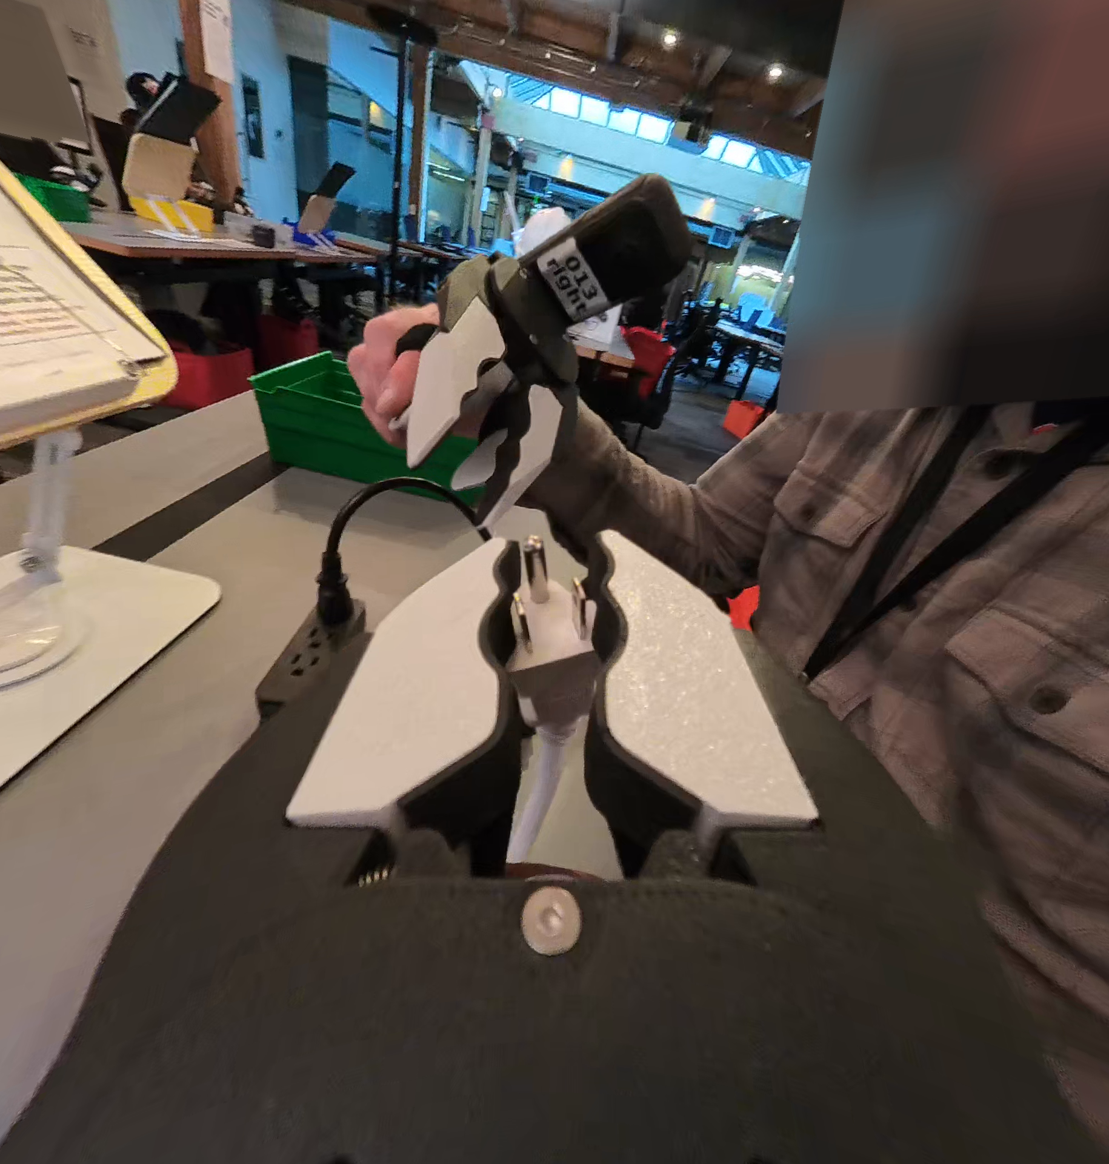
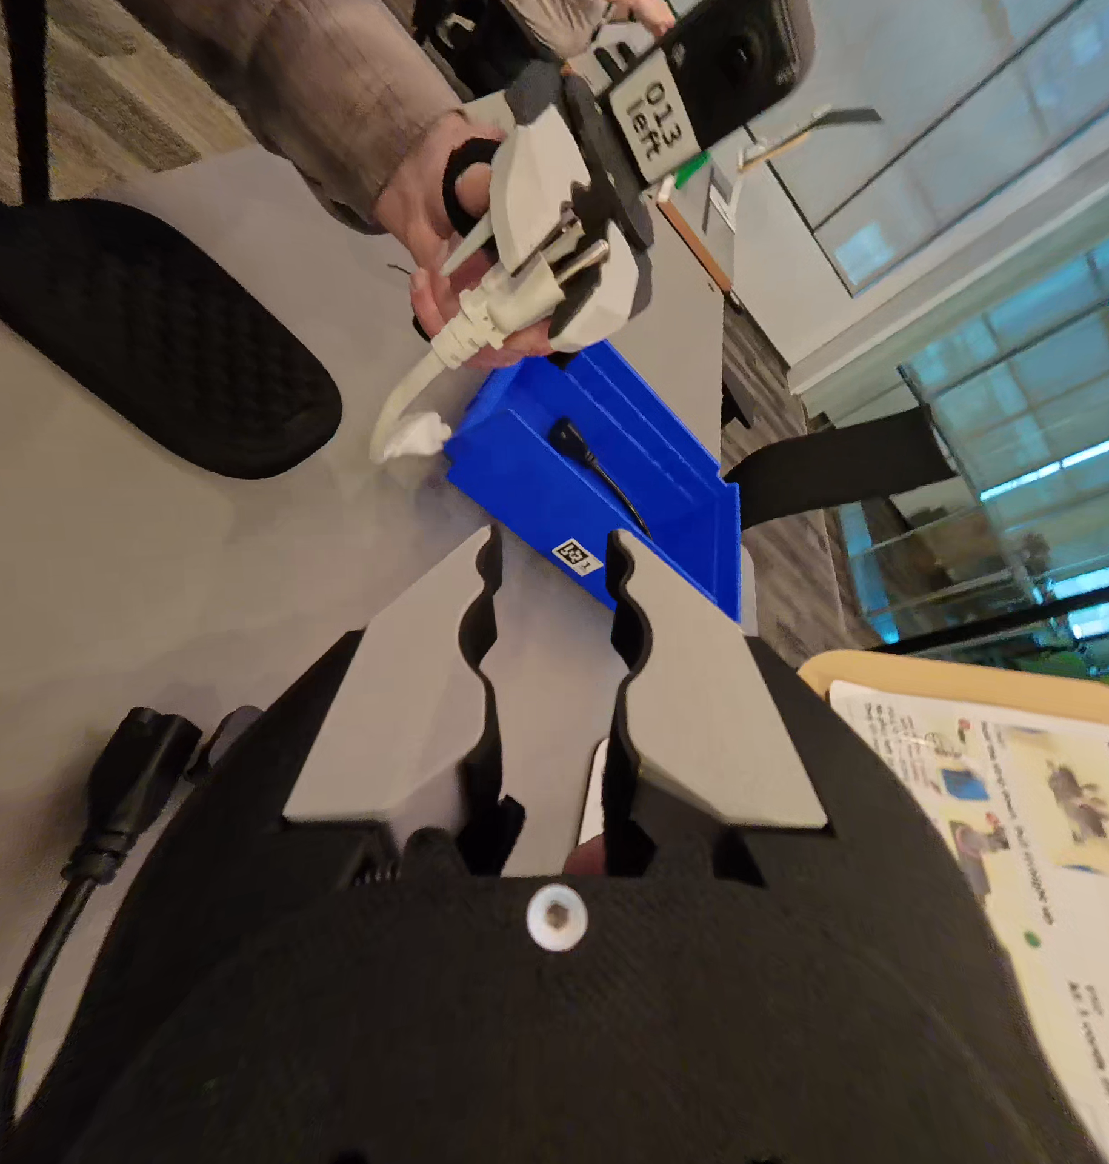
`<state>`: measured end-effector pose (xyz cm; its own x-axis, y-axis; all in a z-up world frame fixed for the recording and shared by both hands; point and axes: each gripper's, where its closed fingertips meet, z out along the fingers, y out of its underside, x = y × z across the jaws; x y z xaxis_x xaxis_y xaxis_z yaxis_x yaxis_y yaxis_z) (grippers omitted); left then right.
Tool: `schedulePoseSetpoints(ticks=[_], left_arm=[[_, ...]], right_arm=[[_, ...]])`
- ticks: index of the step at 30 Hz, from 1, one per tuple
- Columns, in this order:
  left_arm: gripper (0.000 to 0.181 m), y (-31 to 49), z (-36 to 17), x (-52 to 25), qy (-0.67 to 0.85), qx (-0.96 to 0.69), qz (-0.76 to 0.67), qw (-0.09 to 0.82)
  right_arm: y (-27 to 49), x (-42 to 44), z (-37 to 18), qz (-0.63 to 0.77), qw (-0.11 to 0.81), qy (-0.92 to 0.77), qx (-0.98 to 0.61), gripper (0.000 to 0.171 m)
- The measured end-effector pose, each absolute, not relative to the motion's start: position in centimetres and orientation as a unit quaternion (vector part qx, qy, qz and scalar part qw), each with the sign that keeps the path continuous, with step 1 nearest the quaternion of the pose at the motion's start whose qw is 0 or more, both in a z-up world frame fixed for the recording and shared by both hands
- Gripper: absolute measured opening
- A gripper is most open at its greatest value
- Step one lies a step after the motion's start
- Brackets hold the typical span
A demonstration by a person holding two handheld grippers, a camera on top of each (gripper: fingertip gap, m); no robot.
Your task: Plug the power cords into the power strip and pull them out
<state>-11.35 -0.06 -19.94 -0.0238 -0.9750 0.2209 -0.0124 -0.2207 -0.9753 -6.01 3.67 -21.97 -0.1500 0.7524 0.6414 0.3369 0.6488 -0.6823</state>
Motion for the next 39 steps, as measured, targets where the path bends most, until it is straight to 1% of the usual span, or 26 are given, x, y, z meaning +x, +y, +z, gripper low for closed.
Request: schedulePoseSetpoints(ticks=[1, 4, 6, 7, 10, 11, 13, 16, 17, 21, 27, 28, 31, 35, 37, 39], left_arm=[[0.02, 0.2, -19.8, -11.6, 0.447, -0.554, -0.548, 0.44], [0.02, 1.1, -19.5, -12.2, 0.442, -0.572, -0.516, 0.459], [0.02, 1.4, -19.2, -12.2, 0.441, -0.58, -0.498, 0.471], [0.019, 1.6, -19.1, -12.1, 0.443, -0.586, -0.483, 0.477], [0.019, 1.8, -18.3, -11.4, 0.45, -0.594, -0.447, 0.495], [0.019, 1.8, -18.0, -11.1, 0.455, -0.596, -0.432, 0.501], [0.019, 1.4, -17.5, -10.5, 0.469, -0.597, -0.408, 0.508], [0.019, 1.0, -17.0, -10.1, 0.48, -0.593, -0.384, 0.52], [0.019, 0.9, -16.8, -10.0, 0.48, -0.59, -0.381, 0.526], [0.019, 0.8, -16.6, -10.1, 0.473, -0.589, -0.369, 0.542], [0.019, 1.6, -16.6, -10.9, 0.445, -0.61, -0.344, 0.559], [0.021, 1.8, -16.6, -11.1, 0.434, -0.614, -0.34, 0.565], [0.04, 2.0, -16.7, -11.9, 0.407, -0.635, -0.348, 0.557], [0.058, 2.3, -17.0, -13.2, 0.376, -0.661, -0.322, 0.564], [0.063, 2.0, -17.4, -13.9, 0.39, -0.664, -0.263, 0.582], [0.066, 1.8, -17.8, -14.3, 0.427, -0.651, -0.155, 0.609]], right_arm=[[3.8, -6.0, -21.9, 0.203, 0.53, -0.728, -0.385, 0.033], [3.0, -7.0, -22.5, 0.262, 0.486, -0.717, -0.426, 0.049], [1.9, -8.3, -23.2, 0.311, 0.448, -0.712, -0.443, 0.068], [1.7, -9.2, -23.8, 0.32, 0.437, -0.709, -0.452, 0.073], [1.4, -11.9, -25.4, 0.349, 0.408, -0.689, -0.488, 0.075], [1.4, -12.8, -25.8, 0.364, 0.403, -0.678, -0.496, 0.072], [0.7, -14.2, -26.6, 0.393, 0.388, -0.67, -0.496, 0.059], [0.6, -15.5, -25.3, 0.418, 0.444, -0.644, -0.461, 0.01], [0.4, -15.6, -24.9, 0.432, 0.452, -0.636, -0.452, 0.002], [0.4, -15.2, -24.1, 0.436, 0.464, -0.632, -0.441, 0.0], [1.3, -14.3, -23.4, 0.384, 0.49, -0.645, -0.443, 0.0], [1.5, -14.1, -23.2, 0.373, 0.496, -0.646, -0.444, 0.0], [2.2, -13.8, -23.5, 0.317, 0.511, -0.663, -0.447, 0.0], [2.6, -13.7, -24.1, 0.264, 0.519, -0.681, -0.443, 0.0], [2.3, -13.8, -24.5, 0.263, 0.508, -0.691, -0.441, 0.0], [2.0, -13.8, -24.7, 0.276, 0.496, -0.693, -0.444, 0.0]])
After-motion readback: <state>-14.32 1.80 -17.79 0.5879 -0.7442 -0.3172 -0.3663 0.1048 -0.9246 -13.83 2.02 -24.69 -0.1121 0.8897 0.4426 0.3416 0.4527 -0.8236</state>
